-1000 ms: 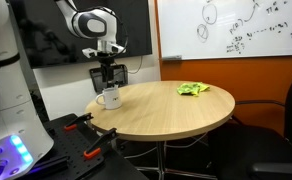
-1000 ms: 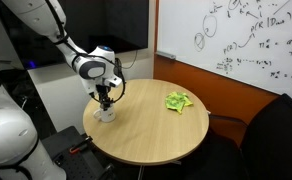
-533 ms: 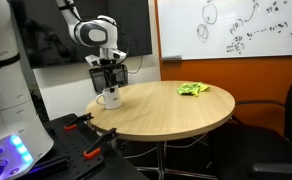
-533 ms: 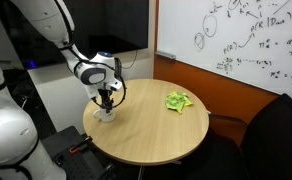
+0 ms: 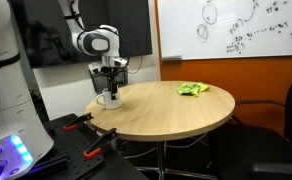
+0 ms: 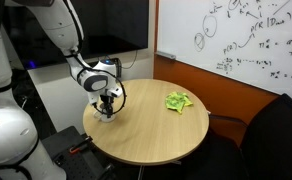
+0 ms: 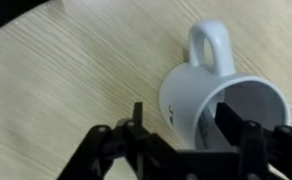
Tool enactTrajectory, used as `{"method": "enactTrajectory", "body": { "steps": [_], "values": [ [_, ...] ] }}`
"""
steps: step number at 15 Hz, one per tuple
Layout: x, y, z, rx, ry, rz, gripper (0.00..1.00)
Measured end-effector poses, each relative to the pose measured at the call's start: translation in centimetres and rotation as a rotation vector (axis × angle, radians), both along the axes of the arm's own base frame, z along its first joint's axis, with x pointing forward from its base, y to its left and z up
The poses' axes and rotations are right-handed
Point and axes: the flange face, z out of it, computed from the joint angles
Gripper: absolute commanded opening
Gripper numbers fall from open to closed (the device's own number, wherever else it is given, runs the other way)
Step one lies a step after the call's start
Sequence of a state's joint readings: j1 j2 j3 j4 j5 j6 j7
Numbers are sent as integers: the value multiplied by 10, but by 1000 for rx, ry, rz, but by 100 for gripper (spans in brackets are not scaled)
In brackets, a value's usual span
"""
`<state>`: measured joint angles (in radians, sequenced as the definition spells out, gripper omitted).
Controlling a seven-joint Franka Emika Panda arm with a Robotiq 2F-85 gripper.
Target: Move the mug to the right
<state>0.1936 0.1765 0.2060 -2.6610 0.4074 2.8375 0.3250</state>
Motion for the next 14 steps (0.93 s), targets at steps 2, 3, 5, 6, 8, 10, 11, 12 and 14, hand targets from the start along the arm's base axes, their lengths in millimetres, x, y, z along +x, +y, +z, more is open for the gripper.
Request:
{"method": "enactTrajectory", "body": {
  "steps": [2, 3, 5, 6, 8, 10, 11, 12, 14],
  "values": [
    [3, 2, -3, -6, 6, -14, 34],
    [4, 3, -3, -10, 7, -16, 27],
    [5, 3, -5, -29, 8, -23, 12],
    [5, 2, -6, -44, 9, -27, 3],
    [4, 4, -9, -72, 10, -30, 0],
    [4, 6, -9, -91, 5, -26, 2],
    [4, 8, -8, -98, 2, -19, 2],
    [4, 10, -8, -107, -2, -8, 2],
    [3, 16, -7, -125, -12, 18, 2]
  ]
}}
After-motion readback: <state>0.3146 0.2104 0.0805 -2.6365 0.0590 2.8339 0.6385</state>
